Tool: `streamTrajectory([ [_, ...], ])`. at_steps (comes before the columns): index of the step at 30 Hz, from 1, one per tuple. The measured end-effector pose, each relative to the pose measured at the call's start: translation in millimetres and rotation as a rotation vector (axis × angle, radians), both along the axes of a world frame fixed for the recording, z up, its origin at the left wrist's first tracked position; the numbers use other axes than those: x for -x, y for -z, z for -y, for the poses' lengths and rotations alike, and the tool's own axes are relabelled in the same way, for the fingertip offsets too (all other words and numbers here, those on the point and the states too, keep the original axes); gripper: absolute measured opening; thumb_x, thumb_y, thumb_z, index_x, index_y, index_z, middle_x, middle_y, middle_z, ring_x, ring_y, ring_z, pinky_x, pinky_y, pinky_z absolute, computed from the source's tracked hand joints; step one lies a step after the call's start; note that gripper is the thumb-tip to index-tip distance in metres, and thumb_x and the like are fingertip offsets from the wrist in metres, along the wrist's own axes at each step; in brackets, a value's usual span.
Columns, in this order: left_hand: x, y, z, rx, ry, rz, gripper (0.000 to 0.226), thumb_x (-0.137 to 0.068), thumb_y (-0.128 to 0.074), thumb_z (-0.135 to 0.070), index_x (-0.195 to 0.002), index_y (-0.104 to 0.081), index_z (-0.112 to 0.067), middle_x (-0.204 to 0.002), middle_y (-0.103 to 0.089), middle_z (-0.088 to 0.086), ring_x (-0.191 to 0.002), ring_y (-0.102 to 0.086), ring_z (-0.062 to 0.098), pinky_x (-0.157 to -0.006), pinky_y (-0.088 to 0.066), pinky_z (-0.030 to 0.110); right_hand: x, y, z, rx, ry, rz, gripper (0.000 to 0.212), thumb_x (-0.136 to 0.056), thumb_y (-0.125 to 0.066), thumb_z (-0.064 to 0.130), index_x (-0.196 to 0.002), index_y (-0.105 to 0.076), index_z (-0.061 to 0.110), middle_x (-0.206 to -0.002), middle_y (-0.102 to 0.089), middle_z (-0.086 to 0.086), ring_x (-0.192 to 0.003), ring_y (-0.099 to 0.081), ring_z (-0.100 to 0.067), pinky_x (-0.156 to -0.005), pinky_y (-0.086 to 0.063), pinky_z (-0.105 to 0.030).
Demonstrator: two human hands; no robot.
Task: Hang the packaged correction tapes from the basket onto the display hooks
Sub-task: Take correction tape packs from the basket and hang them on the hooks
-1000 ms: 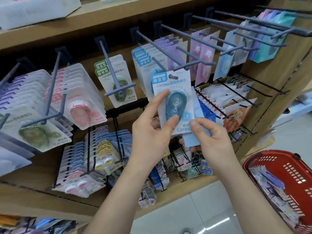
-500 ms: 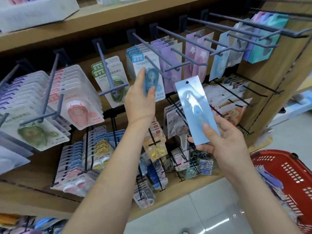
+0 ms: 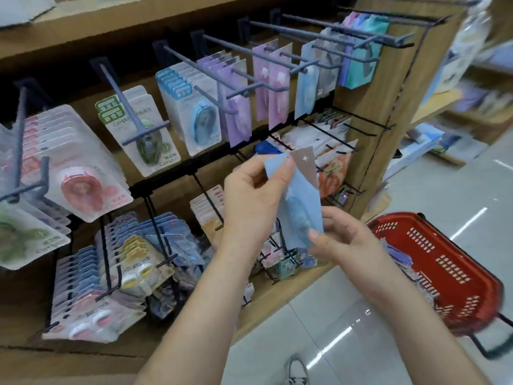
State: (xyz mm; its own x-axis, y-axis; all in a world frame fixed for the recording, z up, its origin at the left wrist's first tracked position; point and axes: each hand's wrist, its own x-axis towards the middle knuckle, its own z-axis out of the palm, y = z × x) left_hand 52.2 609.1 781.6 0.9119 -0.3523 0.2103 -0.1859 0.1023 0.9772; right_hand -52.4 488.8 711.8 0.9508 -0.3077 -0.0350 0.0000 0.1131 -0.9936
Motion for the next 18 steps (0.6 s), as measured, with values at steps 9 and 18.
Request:
streamTrajectory([
  [9, 19.9, 1.4, 55.4, 0.128, 0.145, -0.135, 0.013, -0.093, -0.064, -0.007, -0.088, -0.069, -0.018, -0.081, -0.067, 0.003, -0.078, -0.061, 0.020, -0.073, -0.052, 0.037, 25.6, -1.3, 28.2, 0.168, 0.085, -0.103, 0.017, -0.092, -0.066, 0.033, -0.106, -0.071, 0.025, -0.097, -0.071, -0.015, -0.082, -0.071, -0.034, -0.072, -0.058, -0.046],
  [18, 0.3, -21.0, 158.5, 0.133, -0.030, -0.022, 0.014, -0.095, -0.064, -0.015, -0.082, -0.071, -0.017, -0.071, -0.068, -0.008, -0.069, -0.061, 0.006, -0.064, -0.051, 0.024, -13.4, -9.3, 117.7, -0.091, 0.156, 0.022, 0.028, -0.081, -0.061, 0.039, -0.102, -0.067, 0.023, -0.091, -0.073, 0.002, -0.072, -0.069, -0.019, -0.067, -0.056, -0.026],
])
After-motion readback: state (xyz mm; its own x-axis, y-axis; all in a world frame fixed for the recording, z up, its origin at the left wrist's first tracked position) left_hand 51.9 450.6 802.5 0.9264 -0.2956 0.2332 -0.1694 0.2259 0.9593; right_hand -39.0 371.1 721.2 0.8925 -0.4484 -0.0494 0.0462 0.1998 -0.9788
